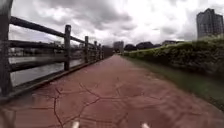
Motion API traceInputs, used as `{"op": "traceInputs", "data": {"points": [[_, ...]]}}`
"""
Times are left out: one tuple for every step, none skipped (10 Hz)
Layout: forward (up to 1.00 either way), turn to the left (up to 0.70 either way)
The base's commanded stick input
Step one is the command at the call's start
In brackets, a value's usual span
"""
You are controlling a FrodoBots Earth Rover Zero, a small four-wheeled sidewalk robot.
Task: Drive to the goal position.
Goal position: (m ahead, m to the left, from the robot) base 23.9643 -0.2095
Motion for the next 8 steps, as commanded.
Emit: {"op": "traceInputs", "data": {"points": [[0.7,0.0],[0.7,0.0],[0.7,0.0],[0.7,0.0],[0.7,0.0],[0.7,0.0],[0.7,0.0],[0.7,0.0]]}}
